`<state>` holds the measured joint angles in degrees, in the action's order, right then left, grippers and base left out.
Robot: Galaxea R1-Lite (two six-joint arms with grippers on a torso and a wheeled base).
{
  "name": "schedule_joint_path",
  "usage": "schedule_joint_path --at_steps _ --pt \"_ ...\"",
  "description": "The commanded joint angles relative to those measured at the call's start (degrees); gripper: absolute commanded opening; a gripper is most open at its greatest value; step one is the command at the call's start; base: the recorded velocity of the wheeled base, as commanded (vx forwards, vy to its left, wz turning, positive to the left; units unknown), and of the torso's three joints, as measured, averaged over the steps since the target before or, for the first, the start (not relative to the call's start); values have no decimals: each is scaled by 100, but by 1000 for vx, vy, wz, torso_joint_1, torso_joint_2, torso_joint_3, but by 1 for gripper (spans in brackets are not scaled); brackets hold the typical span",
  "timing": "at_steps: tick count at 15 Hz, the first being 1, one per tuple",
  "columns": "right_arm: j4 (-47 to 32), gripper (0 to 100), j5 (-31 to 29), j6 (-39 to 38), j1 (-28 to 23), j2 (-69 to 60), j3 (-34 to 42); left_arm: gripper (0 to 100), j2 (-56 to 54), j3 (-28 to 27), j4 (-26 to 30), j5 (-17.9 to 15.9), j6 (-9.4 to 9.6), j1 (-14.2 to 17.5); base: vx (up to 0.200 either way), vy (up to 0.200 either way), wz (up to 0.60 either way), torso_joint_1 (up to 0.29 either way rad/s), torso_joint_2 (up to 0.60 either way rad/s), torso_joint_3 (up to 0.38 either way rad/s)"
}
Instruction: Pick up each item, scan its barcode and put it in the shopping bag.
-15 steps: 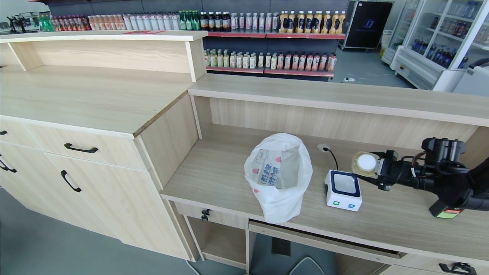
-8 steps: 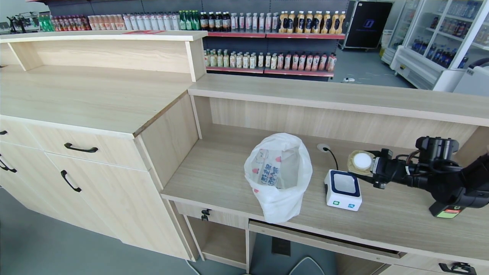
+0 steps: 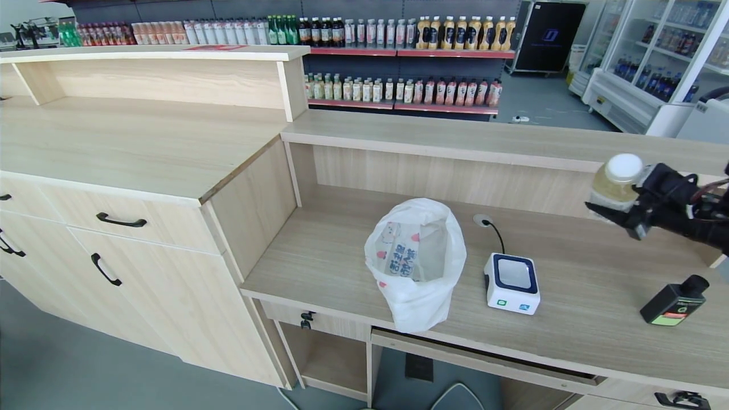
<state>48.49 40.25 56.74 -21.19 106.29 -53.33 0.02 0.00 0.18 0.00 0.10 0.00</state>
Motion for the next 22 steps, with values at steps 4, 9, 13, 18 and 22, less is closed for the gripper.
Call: schedule_joint_path --at_steps 4,9,13,18,22 --pt "-174 0 -167 -286 -1397 -1576 1044 100 -2 0 -1 0 -1 0 0 0 0 0 0 0" --pt "-156 0 -2417 -1710 343 -1857 1167 100 -2 0 -1 0 -1 0 0 0 480 -1 2 2" --pt "99 0 -4667 -3415 2444 -917 1062 100 -2 0 -1 0 -1 0 0 0 450 4 7 1" --pt "960 0 -4641 -4390 2725 735 1097 100 -2 0 -1 0 -1 0 0 0 0 0 0 0" --pt "1426 0 -4641 -4443 2716 1500 877 100 -2 0 -1 0 -1 0 0 0 0 0 0 0"
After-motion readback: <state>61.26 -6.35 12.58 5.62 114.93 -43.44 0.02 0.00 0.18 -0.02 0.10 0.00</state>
